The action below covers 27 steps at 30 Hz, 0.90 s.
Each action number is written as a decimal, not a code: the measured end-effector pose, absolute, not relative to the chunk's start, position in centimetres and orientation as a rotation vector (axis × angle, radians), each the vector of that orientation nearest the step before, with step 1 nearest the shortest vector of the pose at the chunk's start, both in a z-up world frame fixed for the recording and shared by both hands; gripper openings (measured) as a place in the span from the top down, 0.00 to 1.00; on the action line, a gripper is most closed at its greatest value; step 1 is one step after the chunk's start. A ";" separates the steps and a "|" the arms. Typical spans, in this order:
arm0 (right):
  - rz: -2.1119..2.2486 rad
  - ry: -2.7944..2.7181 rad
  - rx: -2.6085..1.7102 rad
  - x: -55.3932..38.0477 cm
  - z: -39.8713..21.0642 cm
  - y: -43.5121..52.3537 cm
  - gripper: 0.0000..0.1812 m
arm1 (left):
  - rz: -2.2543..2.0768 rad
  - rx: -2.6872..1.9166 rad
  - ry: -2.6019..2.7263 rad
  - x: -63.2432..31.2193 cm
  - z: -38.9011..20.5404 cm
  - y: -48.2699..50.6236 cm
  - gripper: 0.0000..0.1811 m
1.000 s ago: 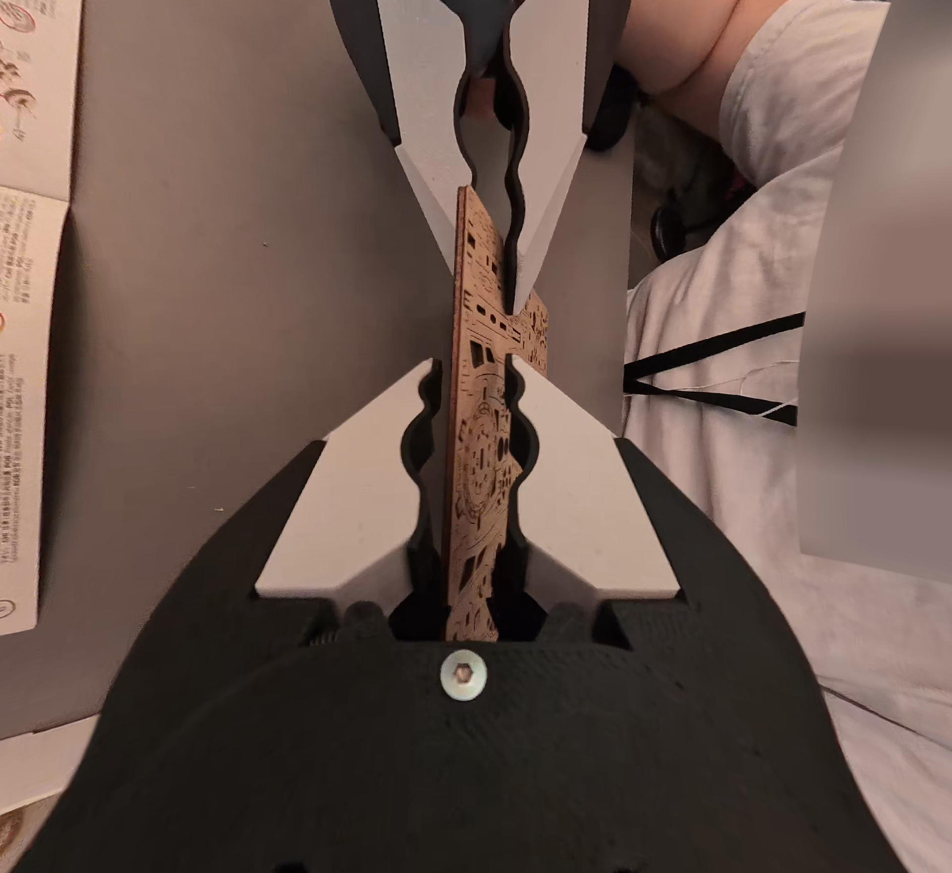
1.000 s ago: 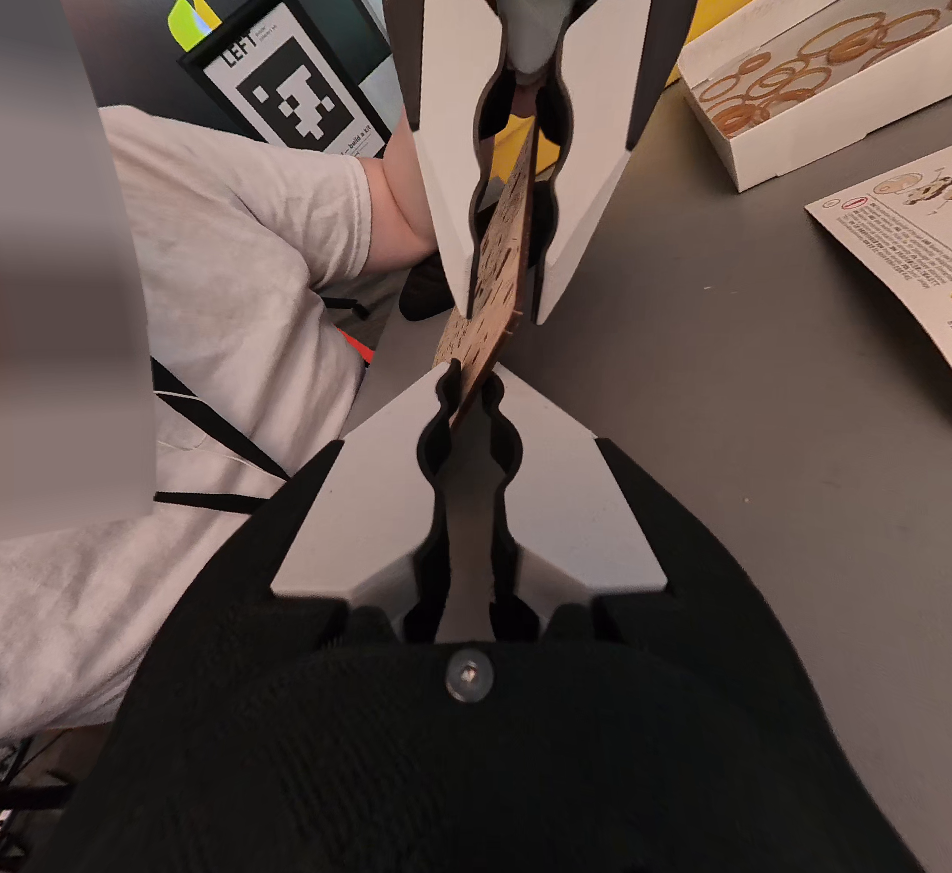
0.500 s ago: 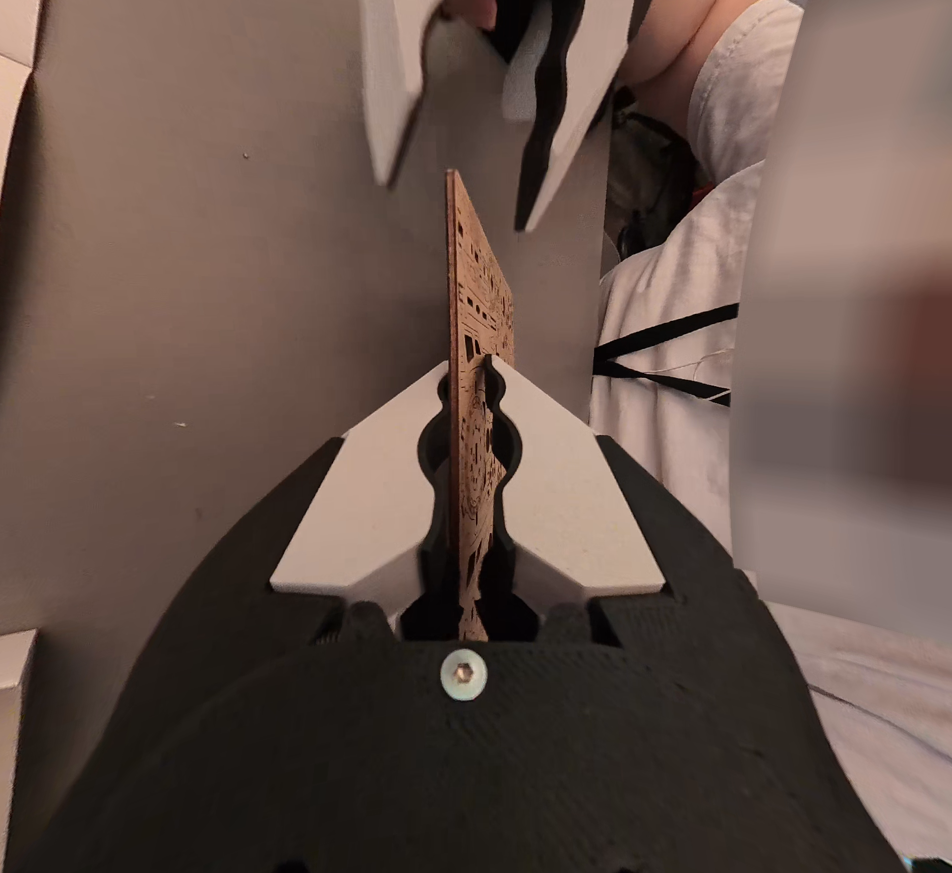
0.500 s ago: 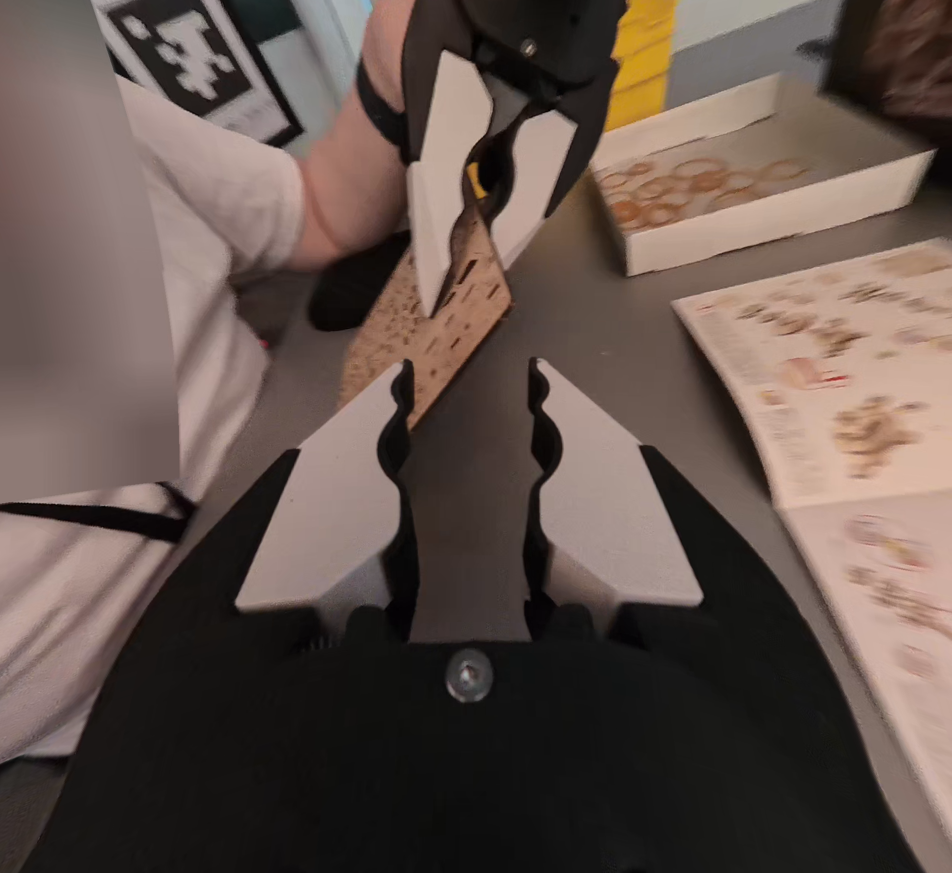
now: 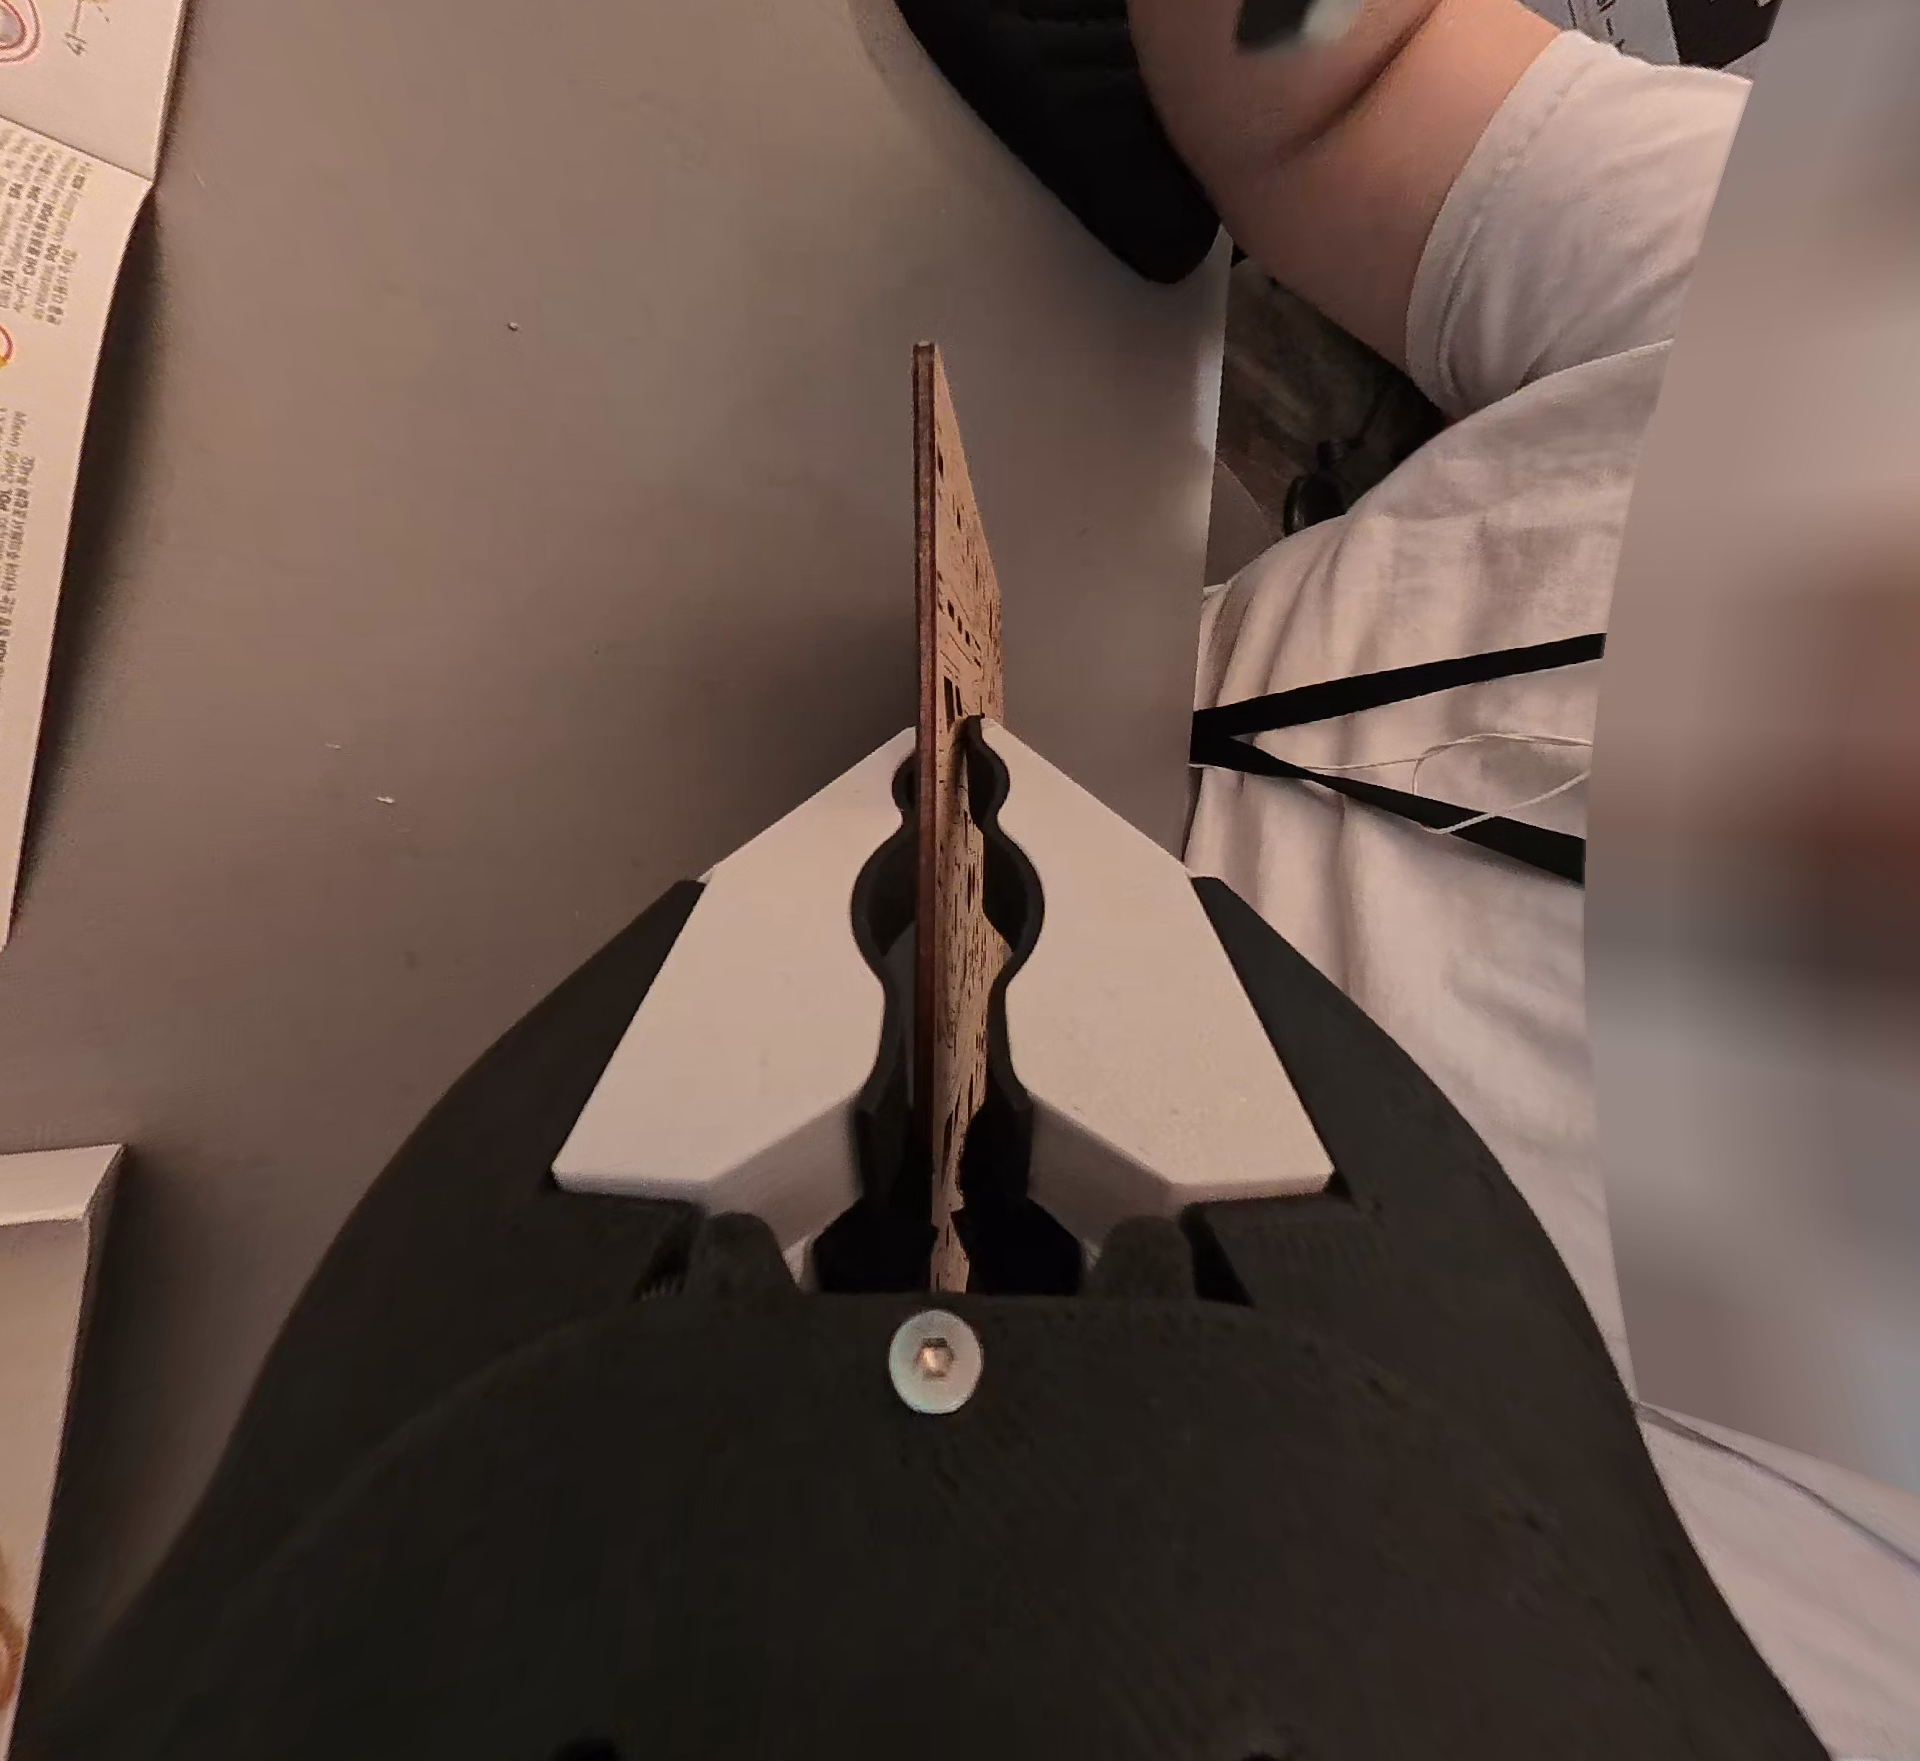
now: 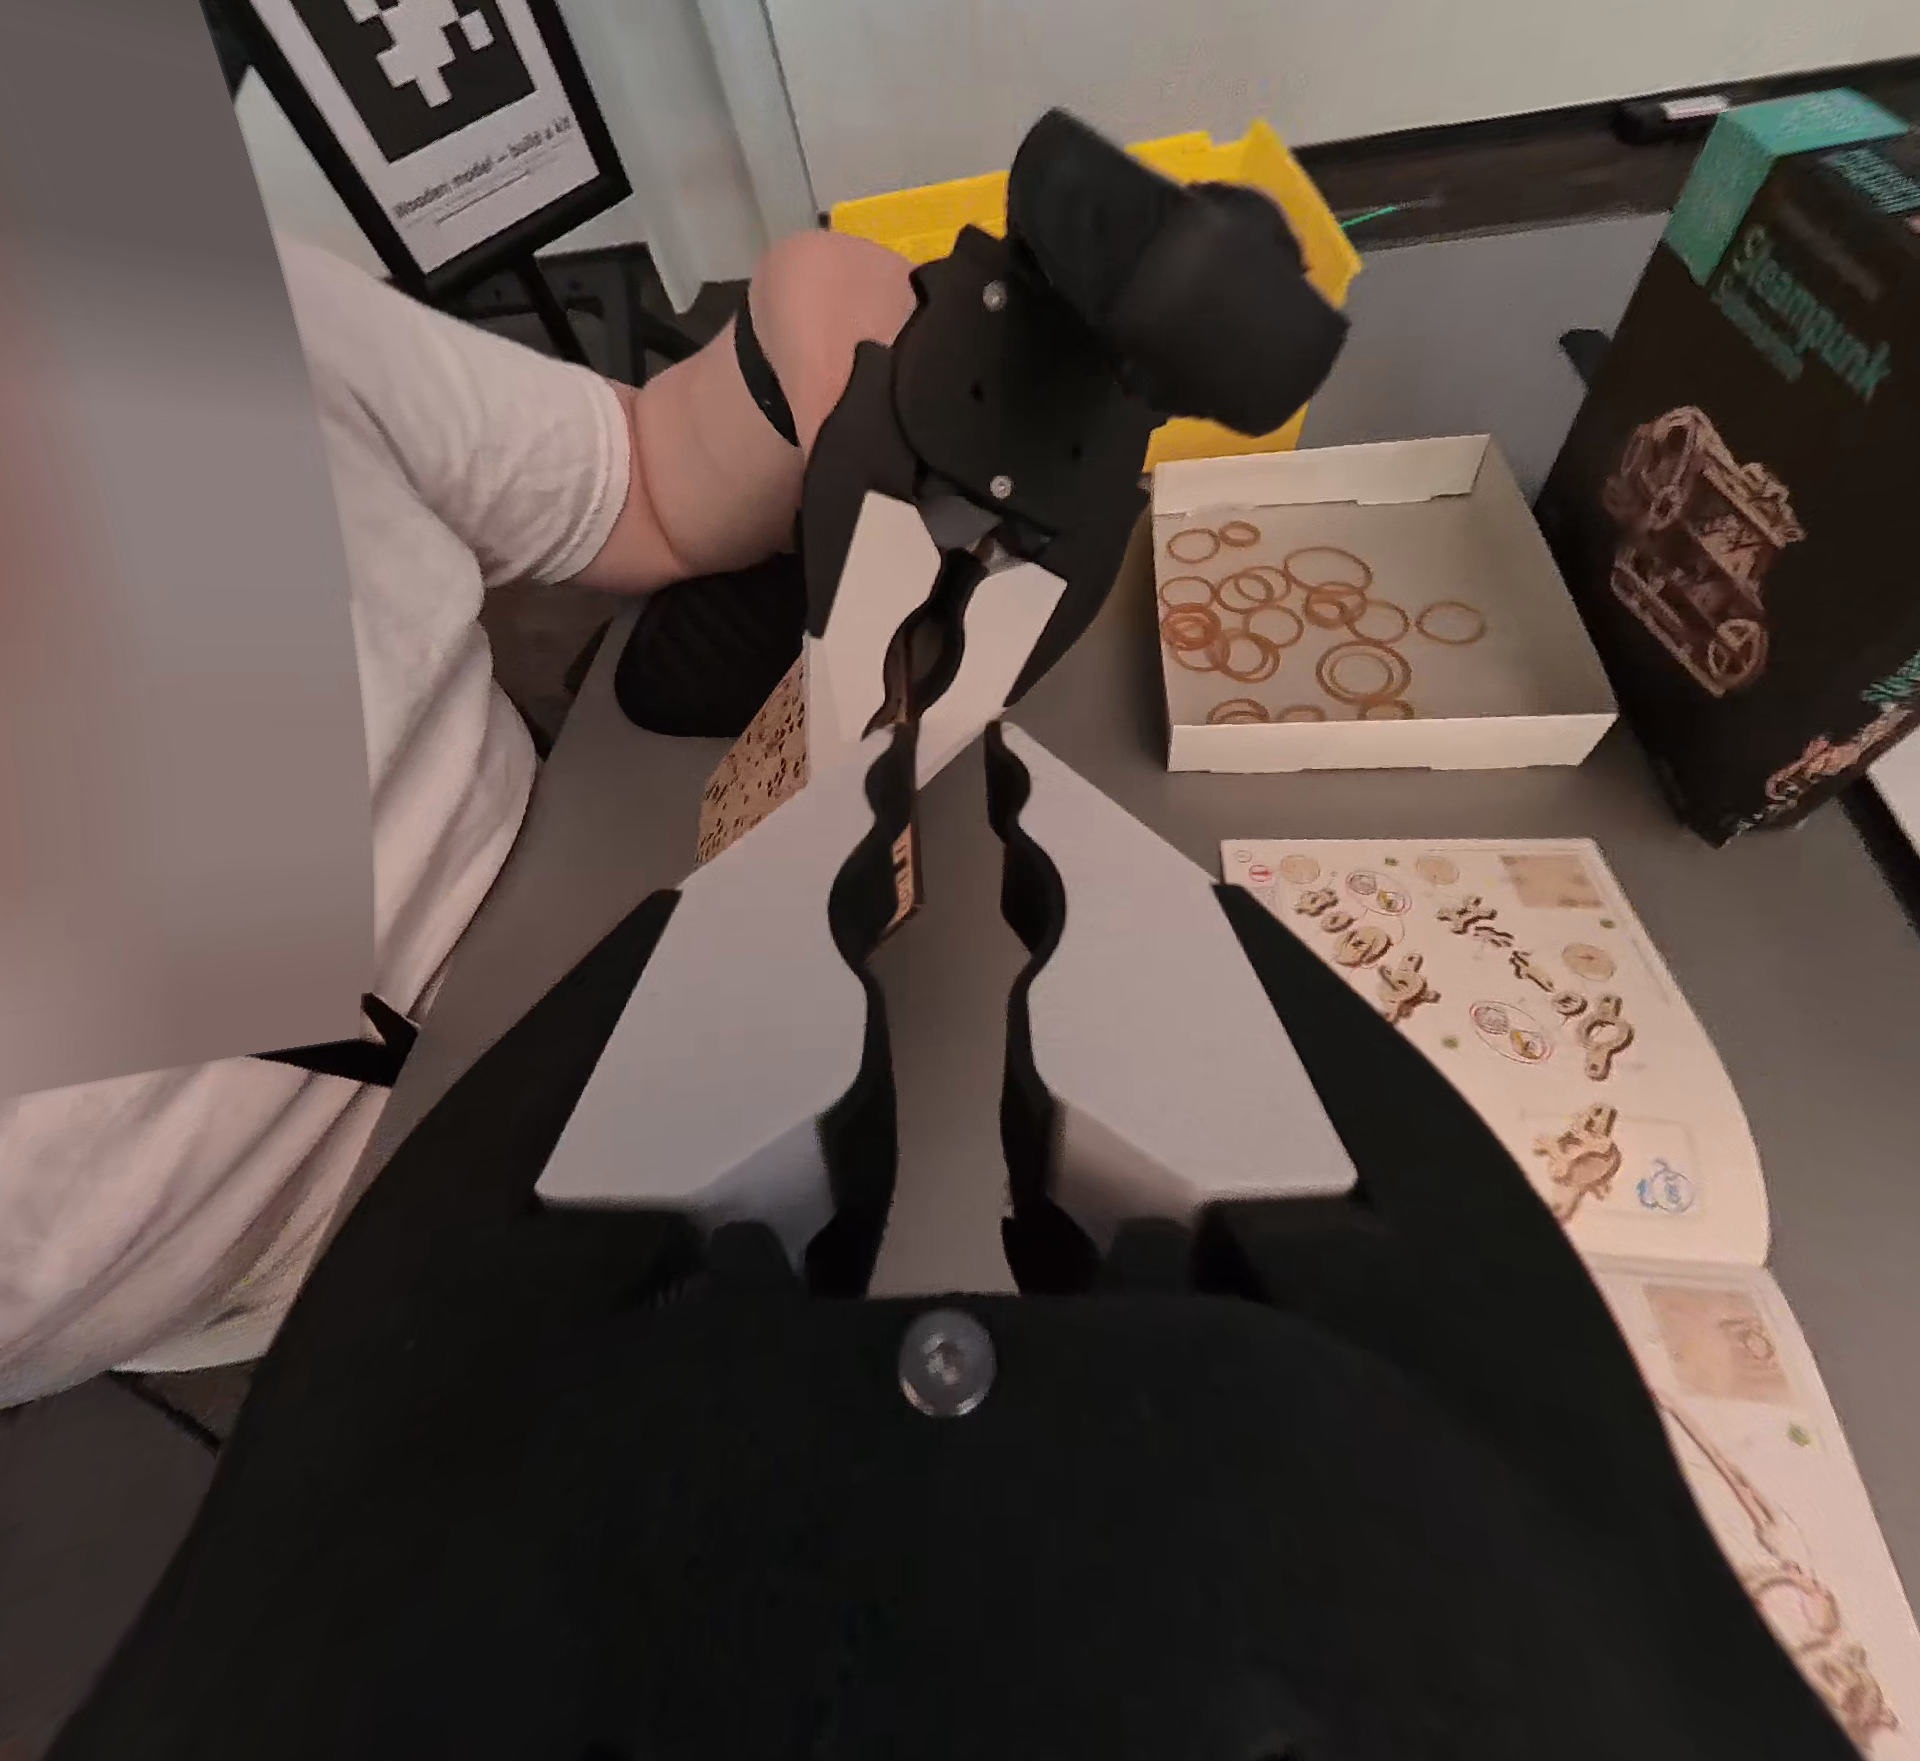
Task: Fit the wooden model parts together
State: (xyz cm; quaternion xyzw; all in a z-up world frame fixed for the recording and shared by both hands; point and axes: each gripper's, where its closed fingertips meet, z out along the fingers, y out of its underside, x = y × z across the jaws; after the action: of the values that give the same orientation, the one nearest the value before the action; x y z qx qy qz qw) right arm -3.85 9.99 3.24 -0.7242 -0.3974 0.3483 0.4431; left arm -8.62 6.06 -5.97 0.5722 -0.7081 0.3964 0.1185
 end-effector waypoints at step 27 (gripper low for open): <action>0.060 -0.238 -2.796 4.8 -8.0 9.0 1.00 | 1.219 1.682 -1.978 -7.4 -6.4 6.8 0.99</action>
State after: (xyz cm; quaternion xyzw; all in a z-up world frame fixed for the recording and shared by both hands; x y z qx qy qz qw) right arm 4.85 8.99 -7.99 -0.9823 -0.0838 0.0211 0.1665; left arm -7.42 6.76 -6.42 0.5809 -0.6831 0.4210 0.1364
